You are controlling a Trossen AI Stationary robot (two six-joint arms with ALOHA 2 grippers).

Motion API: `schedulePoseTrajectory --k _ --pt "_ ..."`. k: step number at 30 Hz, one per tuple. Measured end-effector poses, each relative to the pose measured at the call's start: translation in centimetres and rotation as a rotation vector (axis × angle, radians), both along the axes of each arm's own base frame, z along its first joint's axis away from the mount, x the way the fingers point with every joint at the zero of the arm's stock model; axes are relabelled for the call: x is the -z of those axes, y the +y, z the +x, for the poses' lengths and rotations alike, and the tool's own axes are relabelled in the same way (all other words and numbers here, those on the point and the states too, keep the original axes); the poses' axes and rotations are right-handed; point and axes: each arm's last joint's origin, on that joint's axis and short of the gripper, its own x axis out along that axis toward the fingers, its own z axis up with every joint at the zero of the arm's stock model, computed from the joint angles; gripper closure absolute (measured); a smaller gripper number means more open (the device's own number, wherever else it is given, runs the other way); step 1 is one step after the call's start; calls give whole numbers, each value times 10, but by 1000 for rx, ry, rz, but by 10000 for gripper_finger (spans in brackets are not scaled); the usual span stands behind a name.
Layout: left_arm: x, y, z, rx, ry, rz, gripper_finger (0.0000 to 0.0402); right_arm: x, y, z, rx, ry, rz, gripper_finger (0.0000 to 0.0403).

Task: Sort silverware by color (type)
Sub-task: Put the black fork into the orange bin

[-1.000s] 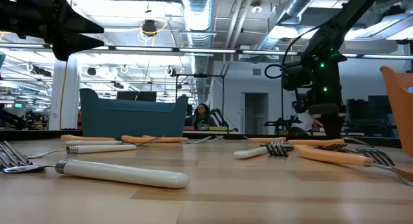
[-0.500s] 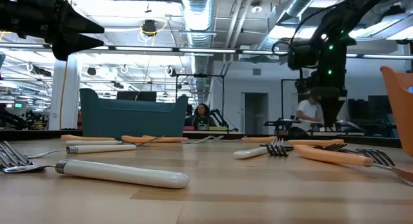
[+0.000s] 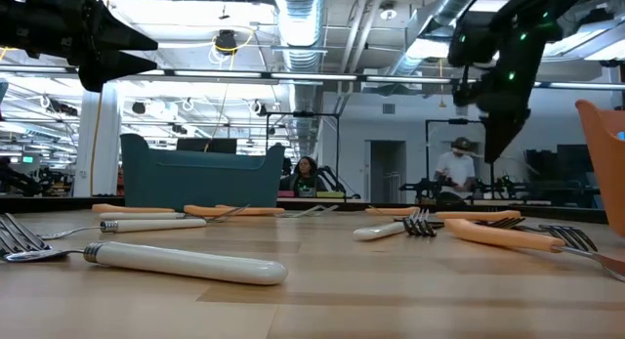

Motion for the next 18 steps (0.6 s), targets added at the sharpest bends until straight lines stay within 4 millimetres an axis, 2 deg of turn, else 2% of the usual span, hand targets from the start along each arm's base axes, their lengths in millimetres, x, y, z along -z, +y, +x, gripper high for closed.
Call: schedulePoseTrajectory --k 8,18 --pt "0 1 0 -25 -4 0 167 -25 32 3 -97 -136 -27 361" --pt "-1 1 0 -29 -14 -6 167 -79 64 13 -80 -351 38 360"
